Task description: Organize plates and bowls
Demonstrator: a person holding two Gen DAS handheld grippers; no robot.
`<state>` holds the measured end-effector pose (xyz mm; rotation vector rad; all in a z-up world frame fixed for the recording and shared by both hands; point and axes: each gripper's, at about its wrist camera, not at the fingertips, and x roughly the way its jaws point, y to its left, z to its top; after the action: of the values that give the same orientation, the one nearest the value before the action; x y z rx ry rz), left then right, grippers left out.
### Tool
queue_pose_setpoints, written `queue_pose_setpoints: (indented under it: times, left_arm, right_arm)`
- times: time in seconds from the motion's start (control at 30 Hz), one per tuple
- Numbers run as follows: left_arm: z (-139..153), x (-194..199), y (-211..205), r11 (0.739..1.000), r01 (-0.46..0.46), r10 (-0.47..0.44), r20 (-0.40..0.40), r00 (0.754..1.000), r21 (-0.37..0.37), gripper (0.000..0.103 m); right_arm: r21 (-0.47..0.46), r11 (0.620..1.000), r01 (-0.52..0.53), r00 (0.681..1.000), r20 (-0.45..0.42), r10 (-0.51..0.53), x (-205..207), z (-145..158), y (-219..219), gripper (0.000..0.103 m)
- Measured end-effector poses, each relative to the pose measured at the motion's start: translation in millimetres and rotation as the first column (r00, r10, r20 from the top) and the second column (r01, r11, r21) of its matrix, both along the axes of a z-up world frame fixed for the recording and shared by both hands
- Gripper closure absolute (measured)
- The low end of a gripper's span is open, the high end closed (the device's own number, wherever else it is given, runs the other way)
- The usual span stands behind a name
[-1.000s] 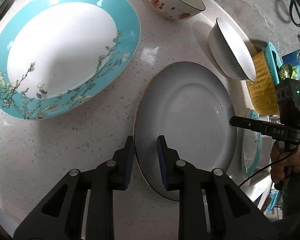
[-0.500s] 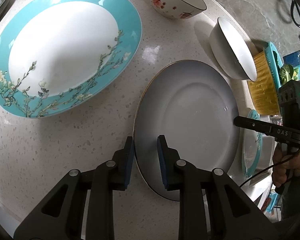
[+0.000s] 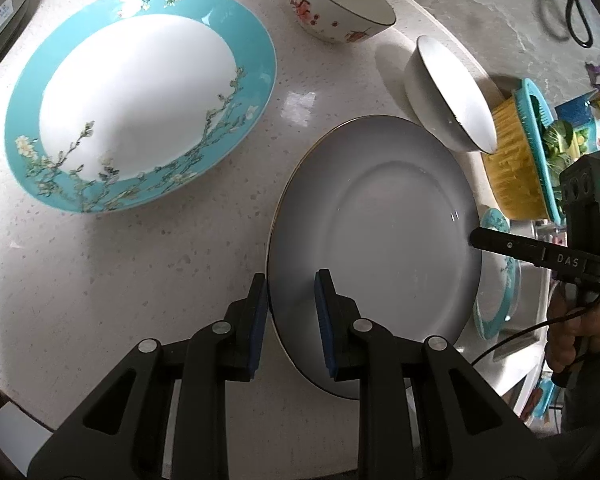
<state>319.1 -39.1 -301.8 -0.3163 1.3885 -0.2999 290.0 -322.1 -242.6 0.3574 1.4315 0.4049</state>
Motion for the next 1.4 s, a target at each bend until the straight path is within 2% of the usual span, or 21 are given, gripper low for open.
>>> queue_pose_setpoints:
  times: [0.23, 0.43, 0.83, 1.03, 1.4]
  left_arm:
    - [17.9, -17.7, 13.9, 1.000, 0.023, -0.023, 0.004, 1.000, -0.002, 0.082]
    - [23.0, -28.6, 37.2, 0.999, 0.046, -0.046, 0.003, 0.999, 0.003, 0.082]
    - [-9.4, -31.5, 66.5, 0.993, 0.117, -0.116, -0.035, 0.993, 0.035, 0.081]
    - [-23.1, -28.6, 71.0, 0.989, 0.145, -0.143, -0.037, 0.989, 0.042, 0.081]
    - [-21.2, -32.3, 56.7, 0.987, 0.147, -0.147, -0.007, 0.989, 0.069, 0.079]
  right_arm:
    - [0.010, 1.000, 0.018, 1.000, 0.015, -0.018, -19.5, 18.6, 8.7, 0.084]
    - [0.025, 0.999, 0.045, 0.999, 0.019, -0.045, -35.7, 22.3, 22.8, 0.084]
    - [0.014, 0.994, 0.106, 0.994, -0.037, -0.105, -52.7, -15.5, 48.7, 0.084]
    - [-0.005, 0.992, 0.127, 0.991, -0.038, -0.127, -59.6, -27.0, 52.6, 0.084]
    - [-0.042, 0.991, 0.125, 0.992, 0.008, -0.125, -65.8, -31.5, 60.4, 0.082]
